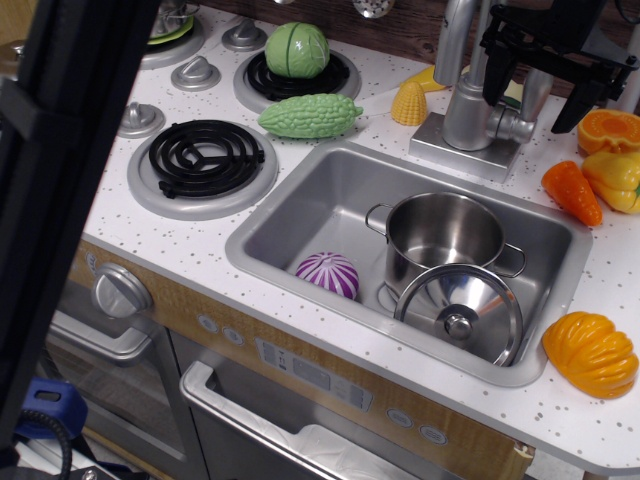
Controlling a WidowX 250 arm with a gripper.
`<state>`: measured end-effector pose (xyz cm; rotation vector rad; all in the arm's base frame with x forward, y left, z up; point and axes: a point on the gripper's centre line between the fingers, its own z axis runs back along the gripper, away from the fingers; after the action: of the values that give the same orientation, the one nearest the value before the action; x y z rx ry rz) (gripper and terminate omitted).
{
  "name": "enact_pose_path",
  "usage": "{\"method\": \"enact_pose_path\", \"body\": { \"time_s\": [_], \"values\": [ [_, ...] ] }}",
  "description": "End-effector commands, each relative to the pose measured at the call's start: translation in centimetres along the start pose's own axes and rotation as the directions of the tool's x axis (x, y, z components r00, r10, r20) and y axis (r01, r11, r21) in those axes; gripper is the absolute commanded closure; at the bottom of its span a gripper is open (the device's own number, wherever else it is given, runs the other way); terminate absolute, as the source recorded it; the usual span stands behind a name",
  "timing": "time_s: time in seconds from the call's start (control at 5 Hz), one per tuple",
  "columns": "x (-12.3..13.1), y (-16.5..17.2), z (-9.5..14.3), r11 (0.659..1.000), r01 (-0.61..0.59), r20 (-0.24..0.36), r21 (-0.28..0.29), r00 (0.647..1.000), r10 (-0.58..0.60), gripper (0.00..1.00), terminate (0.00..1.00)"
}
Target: Turn lever vertical to front
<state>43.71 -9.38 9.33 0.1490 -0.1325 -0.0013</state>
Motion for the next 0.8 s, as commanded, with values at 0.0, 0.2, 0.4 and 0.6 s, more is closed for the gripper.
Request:
{"method": "enact_pose_path", "body": {
  "time_s": [0.0, 0.2, 0.4, 0.6],
  "values": [
    [0.0, 0.0, 0.0, 1.000, 0.000, 0.000, 0.000, 1.000, 0.000, 0.00, 0.00],
    [0.7, 0.2, 0.3, 1.000, 0.012, 0.043, 0.007, 0.999, -0.012, 0.00, 0.00],
    [1.6, 0.0, 1.0, 0.999, 0.007, 0.104, 0.049, 0.995, -0.012, 0.00, 0.00],
    [2.5, -0.2, 2.0, 0.999, -0.038, 0.199, 0.039, 0.980, 0.029, 0.00, 0.00]
  ]
}}
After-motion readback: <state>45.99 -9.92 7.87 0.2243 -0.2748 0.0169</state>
